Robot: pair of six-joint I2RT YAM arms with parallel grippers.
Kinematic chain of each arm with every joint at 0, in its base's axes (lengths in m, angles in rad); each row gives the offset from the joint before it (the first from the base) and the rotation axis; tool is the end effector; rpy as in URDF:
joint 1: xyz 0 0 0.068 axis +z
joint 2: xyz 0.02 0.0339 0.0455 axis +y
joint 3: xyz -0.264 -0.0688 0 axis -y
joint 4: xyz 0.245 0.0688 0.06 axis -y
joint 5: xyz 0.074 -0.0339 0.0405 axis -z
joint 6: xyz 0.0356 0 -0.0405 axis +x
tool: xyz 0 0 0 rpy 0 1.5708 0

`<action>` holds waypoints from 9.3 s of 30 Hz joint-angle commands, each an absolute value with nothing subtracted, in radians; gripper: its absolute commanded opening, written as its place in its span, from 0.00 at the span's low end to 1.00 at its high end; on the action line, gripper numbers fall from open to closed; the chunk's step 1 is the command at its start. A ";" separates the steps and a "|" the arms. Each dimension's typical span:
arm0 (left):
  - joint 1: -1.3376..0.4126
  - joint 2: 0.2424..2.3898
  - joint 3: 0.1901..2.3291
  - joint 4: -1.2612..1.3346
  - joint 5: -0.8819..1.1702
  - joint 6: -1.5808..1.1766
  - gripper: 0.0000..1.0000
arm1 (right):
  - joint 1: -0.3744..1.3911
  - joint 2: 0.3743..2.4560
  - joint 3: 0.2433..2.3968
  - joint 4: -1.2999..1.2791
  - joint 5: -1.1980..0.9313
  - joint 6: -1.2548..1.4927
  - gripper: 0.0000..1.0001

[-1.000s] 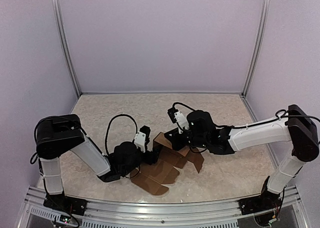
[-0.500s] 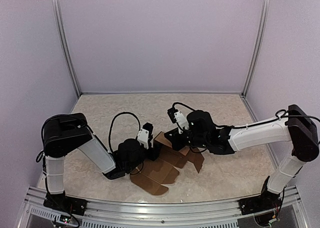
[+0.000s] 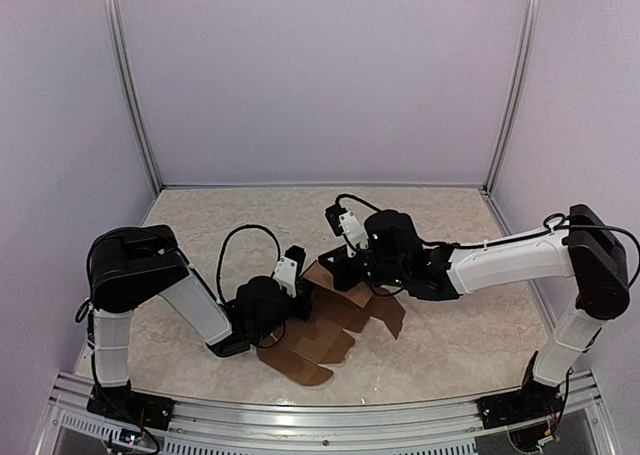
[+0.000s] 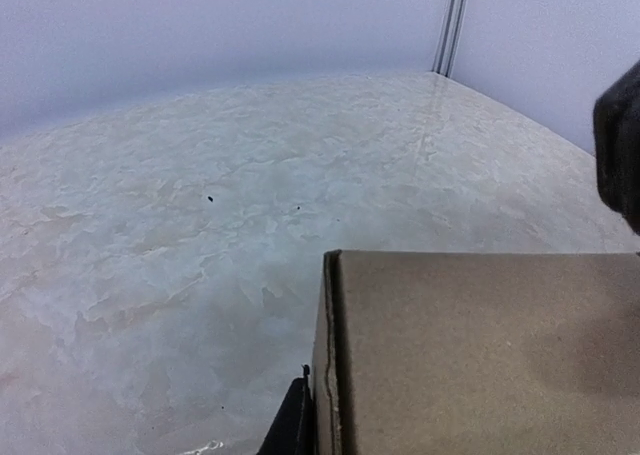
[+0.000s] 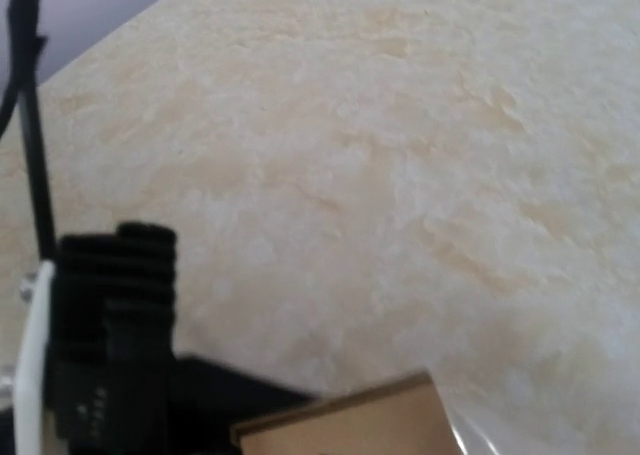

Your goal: Fold the paper box

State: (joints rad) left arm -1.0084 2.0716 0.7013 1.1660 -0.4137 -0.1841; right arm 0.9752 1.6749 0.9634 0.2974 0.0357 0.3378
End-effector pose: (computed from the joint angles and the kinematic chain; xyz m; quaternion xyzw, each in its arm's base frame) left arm 0.2034 -0.2958 0.0953 0.1852 0.7474 -0.2152 0.6007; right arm 0.2100 0.3076 0.2174 -0.2531 0.7981 0.3217 0.4421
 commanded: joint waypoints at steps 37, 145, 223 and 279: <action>-1.003 2.097 0.729 1.094 -0.412 -0.175 0.10 | 0.984 1.893 1.032 0.347 -0.066 0.450 0.00; -0.855 1.701 0.758 0.425 -0.147 -0.827 0.00 | 1.005 1.381 0.851 0.258 0.049 0.397 0.00; -0.846 1.380 0.710 0.499 0.111 -0.909 0.00 | 1.133 1.222 0.688 0.593 0.051 0.246 0.00; -0.878 1.254 0.794 0.120 -0.271 -0.622 0.00 | 1.133 0.980 0.670 -0.024 0.177 0.142 0.16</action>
State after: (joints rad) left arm -0.8837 1.2732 0.7689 0.1806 -0.1833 -0.6739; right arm 1.1305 1.0416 0.7029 0.1085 0.1371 0.1566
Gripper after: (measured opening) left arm 0.027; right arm 0.132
